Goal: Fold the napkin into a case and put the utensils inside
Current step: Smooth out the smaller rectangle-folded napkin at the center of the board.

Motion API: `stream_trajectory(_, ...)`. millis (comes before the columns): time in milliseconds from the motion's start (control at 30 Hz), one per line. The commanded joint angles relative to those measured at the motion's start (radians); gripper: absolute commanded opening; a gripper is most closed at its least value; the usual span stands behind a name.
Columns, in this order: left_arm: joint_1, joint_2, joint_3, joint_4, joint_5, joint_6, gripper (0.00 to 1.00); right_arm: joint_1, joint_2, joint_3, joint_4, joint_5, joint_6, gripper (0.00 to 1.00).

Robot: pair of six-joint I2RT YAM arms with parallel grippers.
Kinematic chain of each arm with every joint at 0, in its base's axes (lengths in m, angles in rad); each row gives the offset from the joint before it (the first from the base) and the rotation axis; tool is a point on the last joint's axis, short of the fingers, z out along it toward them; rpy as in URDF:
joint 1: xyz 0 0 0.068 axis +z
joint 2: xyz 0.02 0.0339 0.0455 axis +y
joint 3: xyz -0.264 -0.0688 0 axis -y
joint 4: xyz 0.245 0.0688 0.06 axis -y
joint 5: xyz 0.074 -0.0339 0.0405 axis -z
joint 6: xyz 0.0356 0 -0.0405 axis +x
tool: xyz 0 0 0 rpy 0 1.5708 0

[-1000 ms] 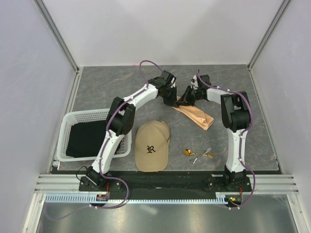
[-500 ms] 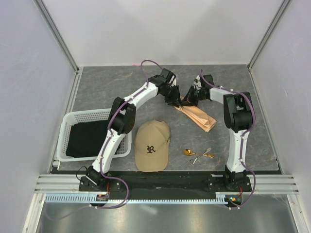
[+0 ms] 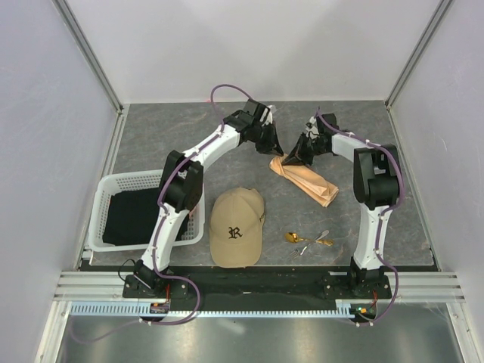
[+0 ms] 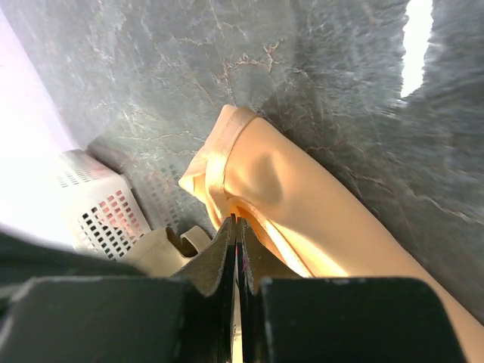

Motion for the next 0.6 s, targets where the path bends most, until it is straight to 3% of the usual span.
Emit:
stream_trajectory(0, 0.005, -0.035, -0.031, 0.026, -0.002, -0.027, 0.05, -0.027, -0.068, 0.006, -0.020, -0.012, -0.026, 0.06)
stream_trajectory(567, -0.012, 0.121, 0.038, 0.077, 0.043, -0.074, 0.02, -0.018, -0.053, -0.102, -0.006, 0.026, -0.072, 0.04)
